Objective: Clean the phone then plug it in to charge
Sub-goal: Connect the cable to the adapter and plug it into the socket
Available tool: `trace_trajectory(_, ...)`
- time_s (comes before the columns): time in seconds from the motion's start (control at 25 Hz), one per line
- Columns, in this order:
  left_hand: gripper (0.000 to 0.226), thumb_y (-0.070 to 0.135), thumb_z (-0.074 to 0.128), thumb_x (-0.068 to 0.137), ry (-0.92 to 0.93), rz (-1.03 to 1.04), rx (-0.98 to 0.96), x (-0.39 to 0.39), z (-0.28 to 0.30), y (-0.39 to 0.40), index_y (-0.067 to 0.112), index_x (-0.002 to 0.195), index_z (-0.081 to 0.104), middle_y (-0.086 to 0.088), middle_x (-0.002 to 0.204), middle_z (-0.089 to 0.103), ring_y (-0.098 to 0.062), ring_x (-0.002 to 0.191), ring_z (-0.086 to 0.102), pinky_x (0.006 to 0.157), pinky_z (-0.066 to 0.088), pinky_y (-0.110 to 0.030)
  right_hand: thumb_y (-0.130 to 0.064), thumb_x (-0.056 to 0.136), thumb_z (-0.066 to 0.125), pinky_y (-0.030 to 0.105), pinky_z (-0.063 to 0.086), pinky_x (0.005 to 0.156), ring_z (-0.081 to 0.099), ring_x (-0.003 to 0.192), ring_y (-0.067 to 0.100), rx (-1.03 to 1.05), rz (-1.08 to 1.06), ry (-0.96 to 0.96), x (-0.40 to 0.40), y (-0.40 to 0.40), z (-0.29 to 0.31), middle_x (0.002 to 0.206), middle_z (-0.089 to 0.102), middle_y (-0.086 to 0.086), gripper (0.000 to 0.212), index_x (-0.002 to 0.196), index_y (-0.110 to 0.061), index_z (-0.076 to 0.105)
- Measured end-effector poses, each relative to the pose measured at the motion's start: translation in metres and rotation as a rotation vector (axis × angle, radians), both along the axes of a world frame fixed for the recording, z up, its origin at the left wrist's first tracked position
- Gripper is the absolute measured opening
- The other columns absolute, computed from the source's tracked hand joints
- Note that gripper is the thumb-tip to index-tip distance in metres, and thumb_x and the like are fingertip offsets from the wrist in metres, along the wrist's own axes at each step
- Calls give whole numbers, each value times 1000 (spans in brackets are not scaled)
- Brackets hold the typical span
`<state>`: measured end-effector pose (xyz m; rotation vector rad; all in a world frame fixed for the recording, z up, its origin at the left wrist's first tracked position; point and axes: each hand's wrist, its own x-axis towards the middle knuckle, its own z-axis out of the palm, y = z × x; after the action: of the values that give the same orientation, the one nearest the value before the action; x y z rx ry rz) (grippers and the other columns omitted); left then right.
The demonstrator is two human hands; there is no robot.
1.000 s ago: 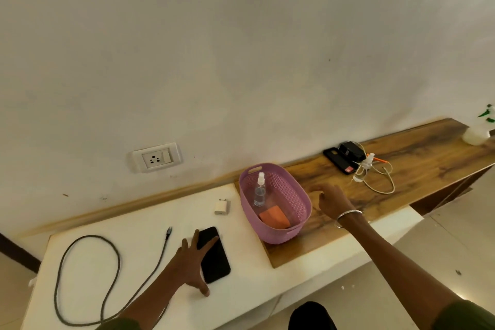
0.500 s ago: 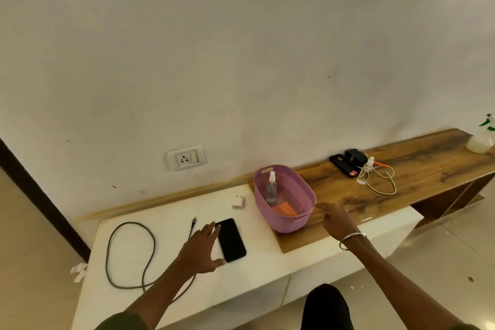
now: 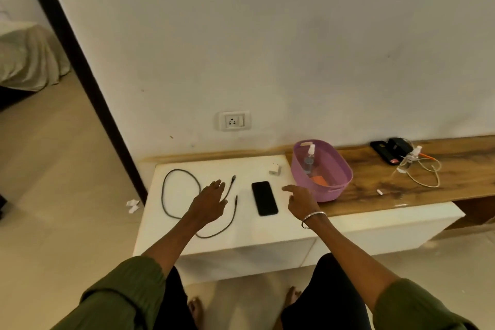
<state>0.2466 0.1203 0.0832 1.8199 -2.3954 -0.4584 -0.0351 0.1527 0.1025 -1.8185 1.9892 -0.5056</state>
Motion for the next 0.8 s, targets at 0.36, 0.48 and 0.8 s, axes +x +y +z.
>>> trace_trajectory(0.36, 28, 23, 45, 99, 49, 219, -10, 33, -42, -69, 11, 111, 67, -10, 108, 70, -27, 110, 60, 89, 51, -38, -1, 89, 45, 40, 50, 99, 60, 114, 31, 105, 84, 38, 54, -118, -46, 127, 63, 12, 43, 127, -15, 61)
trace_trajectory(0.48, 27, 22, 44, 99, 84, 236, 17, 22, -65, -95, 8, 103, 67, -10, 101, 70, -27, 103, 61, 84, 52, -39, 6, 85, 45, 39, 50, 98, 61, 113, 31, 69, 4, 25, 43, -158, -65, 125, 65, 10, 46, 122, -12, 64)
trace_trajectory(0.8, 31, 36, 44, 101, 86, 245, 77, -20, -120, -134, 9, 100, 59, -9, 101, 64, -28, 96, 61, 72, 45, -35, 10, 86, 44, 38, 35, 112, 26, 143, 32, 249, 93, 255, 3, -224, -113, 153, 29, 19, 65, 144, -18, 40)
